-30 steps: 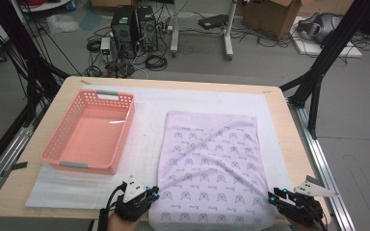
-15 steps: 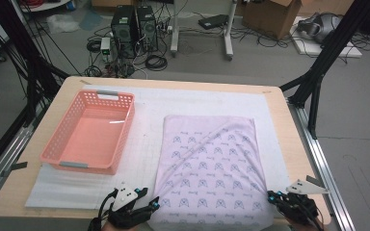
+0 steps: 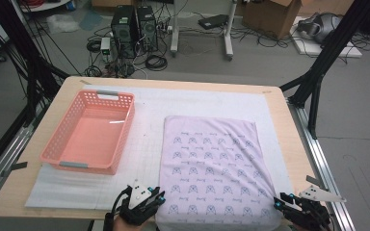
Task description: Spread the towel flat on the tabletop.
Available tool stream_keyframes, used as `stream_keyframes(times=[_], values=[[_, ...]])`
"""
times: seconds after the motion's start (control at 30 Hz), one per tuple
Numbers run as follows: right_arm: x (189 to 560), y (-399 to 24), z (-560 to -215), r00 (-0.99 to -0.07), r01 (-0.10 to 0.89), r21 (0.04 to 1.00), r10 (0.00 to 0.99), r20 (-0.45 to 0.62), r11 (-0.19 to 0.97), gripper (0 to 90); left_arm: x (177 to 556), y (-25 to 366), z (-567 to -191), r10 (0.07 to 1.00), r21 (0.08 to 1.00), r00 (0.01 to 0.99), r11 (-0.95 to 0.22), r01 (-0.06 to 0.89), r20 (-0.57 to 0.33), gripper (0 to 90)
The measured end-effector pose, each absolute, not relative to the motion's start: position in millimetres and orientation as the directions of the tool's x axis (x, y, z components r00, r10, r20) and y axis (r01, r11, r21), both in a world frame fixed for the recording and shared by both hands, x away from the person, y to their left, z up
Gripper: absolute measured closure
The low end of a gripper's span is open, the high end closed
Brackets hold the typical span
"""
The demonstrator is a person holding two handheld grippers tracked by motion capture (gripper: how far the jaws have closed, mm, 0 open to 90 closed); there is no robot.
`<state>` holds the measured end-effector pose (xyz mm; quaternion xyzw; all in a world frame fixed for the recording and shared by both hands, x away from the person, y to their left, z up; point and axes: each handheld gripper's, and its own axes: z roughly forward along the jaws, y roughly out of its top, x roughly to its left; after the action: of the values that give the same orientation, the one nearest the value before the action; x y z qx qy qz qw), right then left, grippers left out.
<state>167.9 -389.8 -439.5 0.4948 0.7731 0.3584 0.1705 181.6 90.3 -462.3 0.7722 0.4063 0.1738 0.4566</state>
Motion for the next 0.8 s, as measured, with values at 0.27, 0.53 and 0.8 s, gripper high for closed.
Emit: stream_keyframes(times=[0.27, 0.53, 0.8], values=[[172, -390, -439, -0.426, 0.643, 0.738, 0.896, 0.123, 0.205, 61.9, 177, 114, -456, 0.802, 0.820, 0.584, -0.246, 0.517, -0.127, 88.6], [192, -382, -437, -0.408, 0.636, 0.751, 0.903, 0.133, 0.177, 59.2, 176, 128, -454, 0.781, 0.844, 0.593, -0.175, 0.507, -0.195, 60.1], [220, -379, -446, -0.403, 0.662, 0.729, 0.902, 0.153, 0.172, 69.3, 205, 132, -447, 0.784, 0.878, 0.584, -0.110, 0.465, -0.211, 43.6]])
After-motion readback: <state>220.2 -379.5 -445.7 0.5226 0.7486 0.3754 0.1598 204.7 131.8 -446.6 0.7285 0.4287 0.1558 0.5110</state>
